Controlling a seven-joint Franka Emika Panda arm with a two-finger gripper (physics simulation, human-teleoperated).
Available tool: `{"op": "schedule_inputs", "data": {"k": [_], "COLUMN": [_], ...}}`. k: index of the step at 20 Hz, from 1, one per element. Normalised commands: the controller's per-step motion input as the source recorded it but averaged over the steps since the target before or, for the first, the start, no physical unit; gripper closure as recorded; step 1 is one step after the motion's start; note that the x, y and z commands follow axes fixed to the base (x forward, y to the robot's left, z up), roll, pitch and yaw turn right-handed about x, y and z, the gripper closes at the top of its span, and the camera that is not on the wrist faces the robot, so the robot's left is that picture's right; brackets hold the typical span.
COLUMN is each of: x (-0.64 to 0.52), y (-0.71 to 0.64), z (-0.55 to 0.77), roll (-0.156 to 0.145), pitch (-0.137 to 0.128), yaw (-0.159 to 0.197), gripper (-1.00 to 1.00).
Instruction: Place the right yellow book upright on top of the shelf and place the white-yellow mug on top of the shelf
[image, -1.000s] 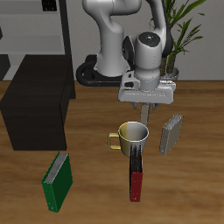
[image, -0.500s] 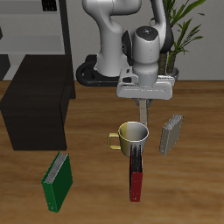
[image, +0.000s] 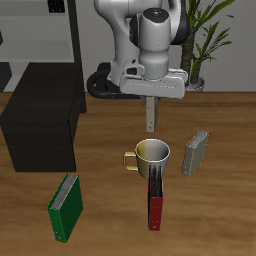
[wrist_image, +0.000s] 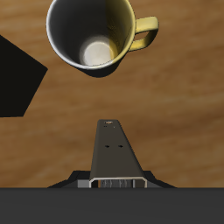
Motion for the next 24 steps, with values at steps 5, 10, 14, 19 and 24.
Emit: {"op": "schedule_inputs", "data": {"k": [5, 10, 14, 19, 24], "x": [-0.14, -0.23, -0.32, -0.32, -0.35], "y": [-0.54, -0.54, -0.47, -0.46, -0.52], "z": [0.51, 0.45, 0.48, 0.47, 0.39], "roll": [-0.044, -0.04, -0.021, -0.043, -0.037], "pitch": [-0.022, -0.009, -0.008, -0.039, -0.004], "yaw": [-0.064, -0.087, -0.063, -0.061, -0.127], "gripper": [1.0, 1.0, 1.0, 1.0, 1.0]}}
